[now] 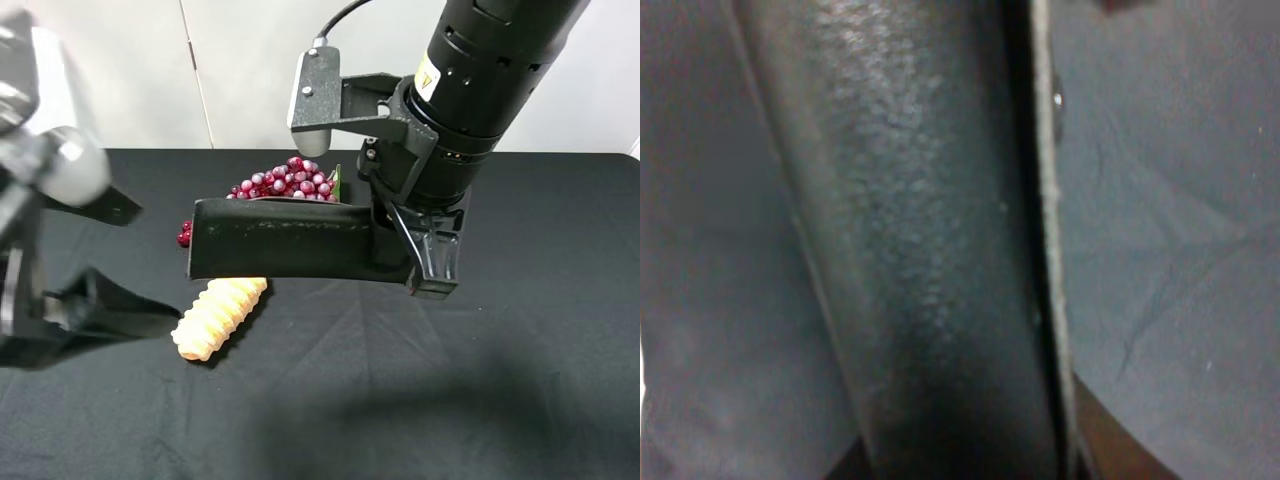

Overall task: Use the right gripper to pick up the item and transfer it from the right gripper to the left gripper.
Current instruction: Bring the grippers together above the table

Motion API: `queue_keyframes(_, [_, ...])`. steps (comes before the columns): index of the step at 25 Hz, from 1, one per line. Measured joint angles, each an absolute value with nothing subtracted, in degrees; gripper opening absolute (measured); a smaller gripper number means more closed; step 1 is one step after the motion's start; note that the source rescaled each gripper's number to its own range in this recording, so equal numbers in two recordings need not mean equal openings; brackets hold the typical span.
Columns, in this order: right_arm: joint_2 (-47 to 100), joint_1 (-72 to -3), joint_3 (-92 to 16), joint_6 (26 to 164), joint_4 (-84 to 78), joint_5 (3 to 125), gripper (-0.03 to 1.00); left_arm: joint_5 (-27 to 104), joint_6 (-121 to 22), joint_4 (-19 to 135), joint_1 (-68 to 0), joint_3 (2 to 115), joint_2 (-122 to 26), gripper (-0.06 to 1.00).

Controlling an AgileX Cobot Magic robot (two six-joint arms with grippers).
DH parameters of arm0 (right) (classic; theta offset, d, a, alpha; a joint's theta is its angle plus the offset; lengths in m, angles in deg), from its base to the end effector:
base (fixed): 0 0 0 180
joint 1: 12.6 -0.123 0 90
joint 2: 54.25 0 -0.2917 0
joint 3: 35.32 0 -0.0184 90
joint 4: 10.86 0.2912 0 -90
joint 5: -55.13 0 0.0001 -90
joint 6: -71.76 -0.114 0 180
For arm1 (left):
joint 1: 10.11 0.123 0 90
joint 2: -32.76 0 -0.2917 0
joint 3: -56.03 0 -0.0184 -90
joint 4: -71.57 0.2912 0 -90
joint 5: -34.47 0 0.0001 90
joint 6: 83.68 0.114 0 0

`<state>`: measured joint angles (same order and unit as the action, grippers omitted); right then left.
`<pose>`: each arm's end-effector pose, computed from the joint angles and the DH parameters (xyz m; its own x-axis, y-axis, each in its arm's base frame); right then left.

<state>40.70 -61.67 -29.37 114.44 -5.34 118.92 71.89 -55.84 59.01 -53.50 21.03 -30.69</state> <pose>0.2184 0.2669 0.2671 0.0138 -0.9664 -0.2567 -0.9940 0.0146 -0.1082 0.1640 -0.1758 0.2791 -0.2620 0.6648 -0.6995 0.8704 0.4759 0.1262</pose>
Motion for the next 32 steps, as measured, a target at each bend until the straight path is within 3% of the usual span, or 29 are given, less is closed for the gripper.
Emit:
queue_keyframes(15, [40.7, -61.67, -29.37, 123.82, 3.3, 115.65, 0.01, 60.45, -53.79, 54.92, -54.44, 21.03, -37.23, 0.98])
queue_keyframes(19, [40.7, -61.67, -29.37, 124.54, 3.94, 115.39, 0.01, 59.84, -50.69, 50.29, -54.44, 21.03, -37.23, 0.91])
queue_keyframes(23, [40.7, -61.67, -29.37, 124.73, 3.94, 115.34, 0.01, 59.84, -49.29, 49.03, -54.44, 21.03, -37.23, 0.68])
queue_keyframes(25, [40.7, -61.67, -29.37, 124.73, 3.88, 114.47, 0.0, 59.84, -49.29, 48.8, -54.44, 21.03, -37.23, 0.41])
queue_keyframes(27, [40.7, -61.67, -29.37, 124.45, 3.92, 113.95, 0.0, 59.97, -49.29, 48.16, -54.55, 21.03, -37.23, 0.04])
queue_keyframes(32, [40.7, -61.67, -29.37, 124.09, 3.92, 113.95, 0.0, 59.84, -49.09, 48.19, -54.55, 21.03, -37.23, 0.02])
